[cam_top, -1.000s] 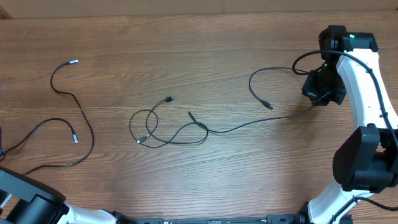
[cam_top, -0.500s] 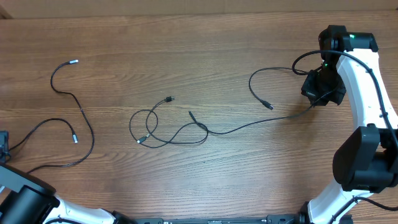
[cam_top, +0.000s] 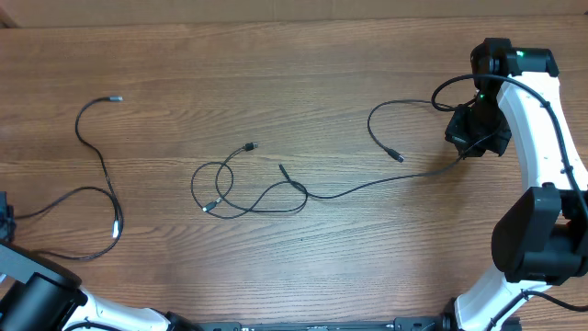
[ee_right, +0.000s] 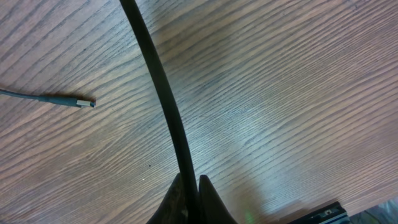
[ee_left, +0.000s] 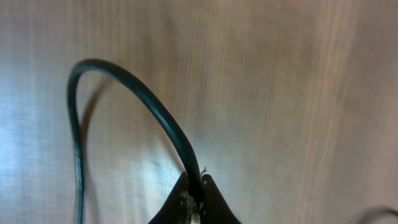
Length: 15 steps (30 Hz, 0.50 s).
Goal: Untangle cables
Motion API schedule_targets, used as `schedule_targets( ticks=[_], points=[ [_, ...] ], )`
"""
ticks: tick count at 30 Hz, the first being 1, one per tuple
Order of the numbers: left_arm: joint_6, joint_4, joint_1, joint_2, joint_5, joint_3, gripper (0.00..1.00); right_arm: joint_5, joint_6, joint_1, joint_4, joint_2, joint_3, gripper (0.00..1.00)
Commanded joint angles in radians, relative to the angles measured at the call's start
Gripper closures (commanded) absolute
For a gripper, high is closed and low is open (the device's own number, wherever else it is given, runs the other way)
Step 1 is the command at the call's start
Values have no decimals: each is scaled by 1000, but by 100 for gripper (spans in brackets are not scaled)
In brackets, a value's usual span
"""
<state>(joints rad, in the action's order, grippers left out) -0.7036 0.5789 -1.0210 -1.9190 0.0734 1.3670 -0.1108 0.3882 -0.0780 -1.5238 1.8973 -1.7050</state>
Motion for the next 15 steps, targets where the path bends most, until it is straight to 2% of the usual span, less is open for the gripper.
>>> schedule_targets(
  ticks=[1, 7, 12, 15],
  points=[
    [44, -7, 6, -7, 199, 99, 96, 0, 5, -3, -1, -4, -2, 96],
    [206, 13, 63, -7, 364, 332, 96, 0, 5, -2, -1, -4, -2, 96],
    [328, 109, 155, -7, 364, 540, 96, 24, 5, -2, 0, -4, -2, 96],
    [393, 157, 228, -7, 348, 601, 96, 23, 5, -2, 0, -4, -2, 96]
  ],
)
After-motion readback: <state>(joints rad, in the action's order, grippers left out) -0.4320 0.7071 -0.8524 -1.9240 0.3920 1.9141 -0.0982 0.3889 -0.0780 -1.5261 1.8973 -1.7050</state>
